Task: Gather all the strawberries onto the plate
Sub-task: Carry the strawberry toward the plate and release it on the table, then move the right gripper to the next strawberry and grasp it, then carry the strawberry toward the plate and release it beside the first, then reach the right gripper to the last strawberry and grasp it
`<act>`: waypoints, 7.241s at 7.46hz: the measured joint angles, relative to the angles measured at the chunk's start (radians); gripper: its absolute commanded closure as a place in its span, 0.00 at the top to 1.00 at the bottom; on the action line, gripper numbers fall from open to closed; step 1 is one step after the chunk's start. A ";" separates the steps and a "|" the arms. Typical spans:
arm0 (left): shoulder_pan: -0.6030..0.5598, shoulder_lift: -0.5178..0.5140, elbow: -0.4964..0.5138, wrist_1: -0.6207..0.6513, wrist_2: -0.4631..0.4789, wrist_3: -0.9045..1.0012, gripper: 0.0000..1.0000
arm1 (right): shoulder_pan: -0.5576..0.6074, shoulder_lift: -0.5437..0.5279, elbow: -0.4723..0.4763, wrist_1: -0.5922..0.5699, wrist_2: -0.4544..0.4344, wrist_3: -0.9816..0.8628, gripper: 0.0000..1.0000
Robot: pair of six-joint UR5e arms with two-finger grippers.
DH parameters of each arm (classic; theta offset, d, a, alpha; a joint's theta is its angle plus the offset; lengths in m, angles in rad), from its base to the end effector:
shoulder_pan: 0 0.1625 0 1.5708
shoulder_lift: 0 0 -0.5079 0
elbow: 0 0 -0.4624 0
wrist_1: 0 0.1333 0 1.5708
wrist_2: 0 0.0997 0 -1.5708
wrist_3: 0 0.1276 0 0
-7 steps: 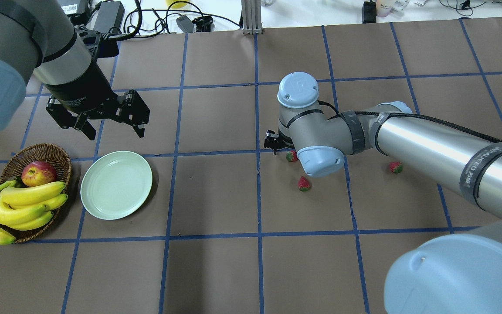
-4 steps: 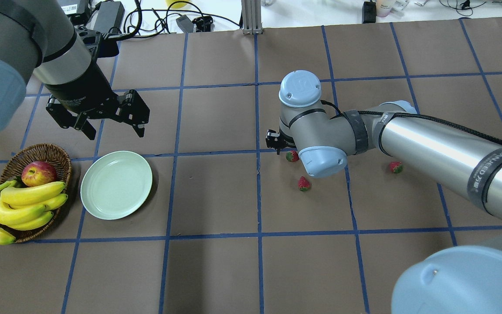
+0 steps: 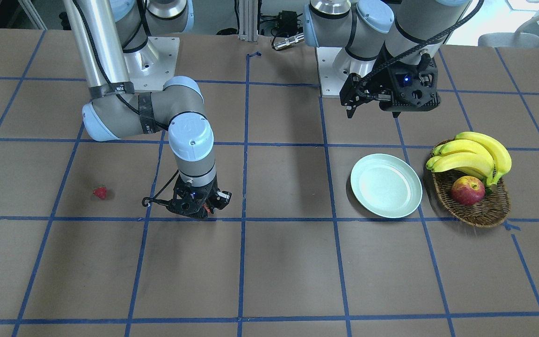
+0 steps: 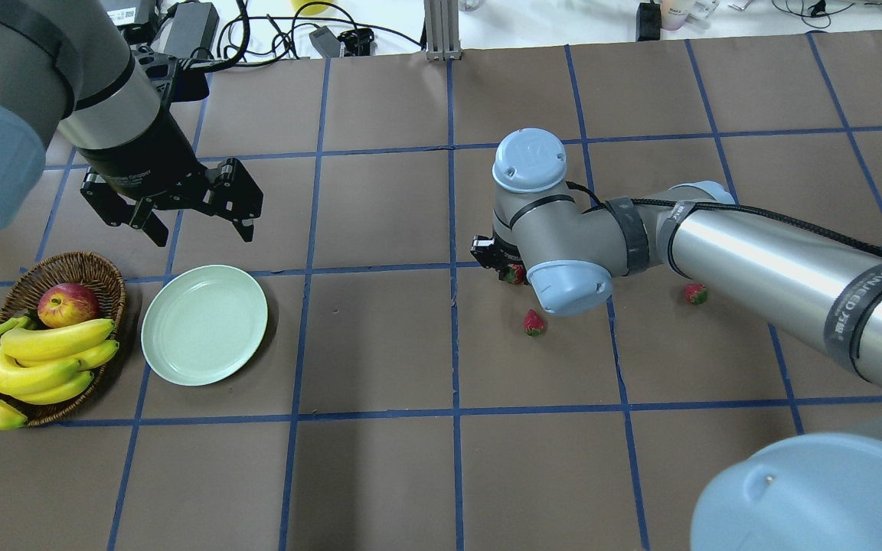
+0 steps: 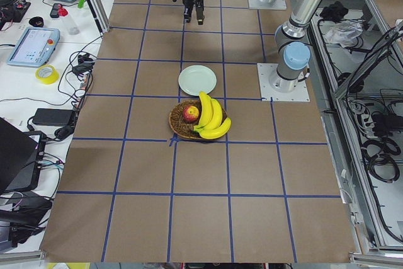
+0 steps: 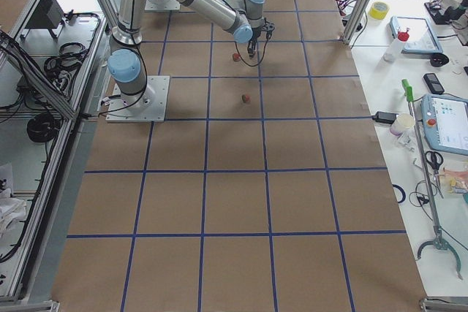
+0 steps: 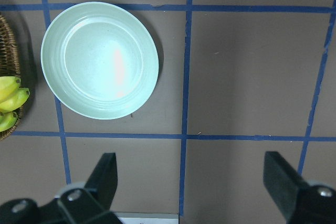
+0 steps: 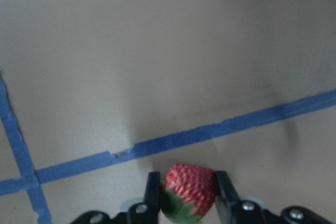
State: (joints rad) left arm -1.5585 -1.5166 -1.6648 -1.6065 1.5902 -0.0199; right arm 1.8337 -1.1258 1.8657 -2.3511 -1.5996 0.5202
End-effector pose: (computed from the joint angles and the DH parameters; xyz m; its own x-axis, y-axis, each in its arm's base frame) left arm -0.1244 -0.5259 0.5165 -0.9993 -0.0307 -0.0208 -0.0322 0.9967 0.0750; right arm 0.2980 -0.6084 0.1858 -0.9669 0.2551 0.0049 0.2546 0.9658 -0.0494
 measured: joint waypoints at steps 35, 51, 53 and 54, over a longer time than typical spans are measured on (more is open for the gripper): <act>0.000 0.019 -0.009 0.005 0.014 0.002 1.00 | 0.007 -0.149 0.199 -0.092 -0.023 -0.225 0.01; -0.006 0.013 -0.022 0.018 0.060 0.007 1.00 | 0.197 -0.028 -0.221 0.261 0.054 0.166 1.00; -0.007 0.013 -0.025 0.017 0.060 0.007 1.00 | -0.062 -0.182 -0.183 0.461 0.048 -0.148 1.00; -0.006 0.013 -0.026 0.019 0.060 0.007 1.00 | -0.190 -0.228 -0.150 0.489 0.046 -0.310 1.00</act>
State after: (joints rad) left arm -1.5650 -1.5033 -1.6908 -1.5879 1.6506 -0.0133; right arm 1.6440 -1.3535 1.7159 -1.8622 -1.5536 0.2104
